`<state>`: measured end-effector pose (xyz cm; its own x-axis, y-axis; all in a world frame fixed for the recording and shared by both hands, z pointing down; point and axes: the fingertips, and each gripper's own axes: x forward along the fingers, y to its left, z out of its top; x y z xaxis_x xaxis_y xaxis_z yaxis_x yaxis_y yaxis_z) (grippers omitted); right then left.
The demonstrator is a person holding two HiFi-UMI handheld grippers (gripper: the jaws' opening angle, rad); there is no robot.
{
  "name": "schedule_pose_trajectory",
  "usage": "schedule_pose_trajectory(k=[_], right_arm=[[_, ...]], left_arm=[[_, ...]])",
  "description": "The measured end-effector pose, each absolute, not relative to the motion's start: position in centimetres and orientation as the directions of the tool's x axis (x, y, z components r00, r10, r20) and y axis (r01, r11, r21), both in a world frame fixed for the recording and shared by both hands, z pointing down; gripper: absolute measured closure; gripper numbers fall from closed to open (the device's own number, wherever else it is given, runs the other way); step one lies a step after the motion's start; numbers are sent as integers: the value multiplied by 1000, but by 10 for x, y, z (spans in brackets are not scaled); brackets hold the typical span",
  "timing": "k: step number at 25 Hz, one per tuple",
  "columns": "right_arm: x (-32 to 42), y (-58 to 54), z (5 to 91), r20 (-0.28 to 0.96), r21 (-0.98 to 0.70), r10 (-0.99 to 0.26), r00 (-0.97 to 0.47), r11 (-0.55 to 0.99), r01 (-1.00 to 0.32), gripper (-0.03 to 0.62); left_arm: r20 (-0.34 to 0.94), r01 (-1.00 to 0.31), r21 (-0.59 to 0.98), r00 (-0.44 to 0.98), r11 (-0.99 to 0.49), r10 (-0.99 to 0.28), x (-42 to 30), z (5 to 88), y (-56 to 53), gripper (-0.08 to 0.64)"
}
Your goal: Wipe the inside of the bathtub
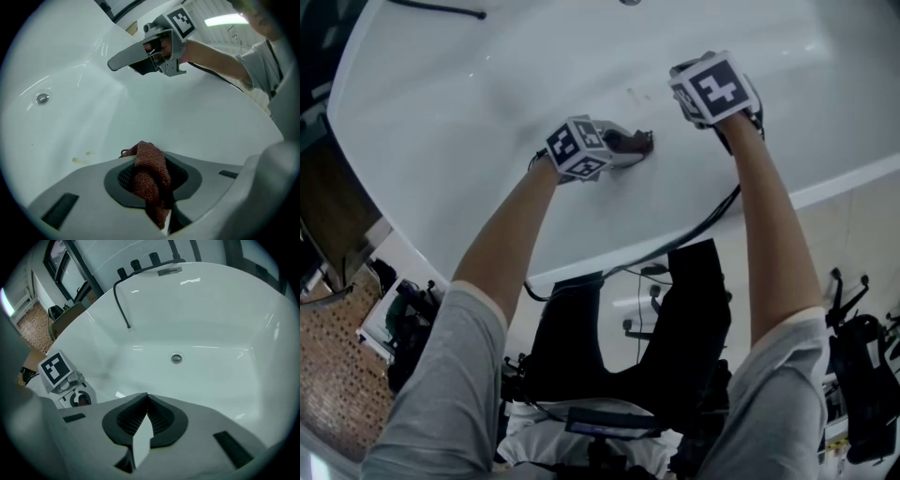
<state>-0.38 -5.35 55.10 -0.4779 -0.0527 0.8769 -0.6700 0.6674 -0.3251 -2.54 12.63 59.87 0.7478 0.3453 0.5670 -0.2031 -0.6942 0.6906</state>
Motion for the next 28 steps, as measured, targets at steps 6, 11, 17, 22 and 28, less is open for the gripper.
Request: schedule_pose_trajectory(k=[6,11,17,22,28], right_arm=[[-2,-57,563,883,-318,-45,-466,673,-667,588],[-10,-66,562,876,-320,-48,-480,688,-652,588],[3,-68,574,906,-272,-51,-421,691,-669,588],[-4,-69,572,890,-297,-43,-454,701,-649,588],[-18,-69,578,882,-311,-23,-471,723,-617,588]], left_arm=[[531,-191,716,774,-672,345,-6,603,116,471],[514,-174,708,791,-685,331,22,611,93,471],[500,-151,708,797,-690,339,45,622,78,471],[506,-162,722,787,-672,353,26,629,88,471],[545,-221,741,750,-634,375,-29,651,114,471]])
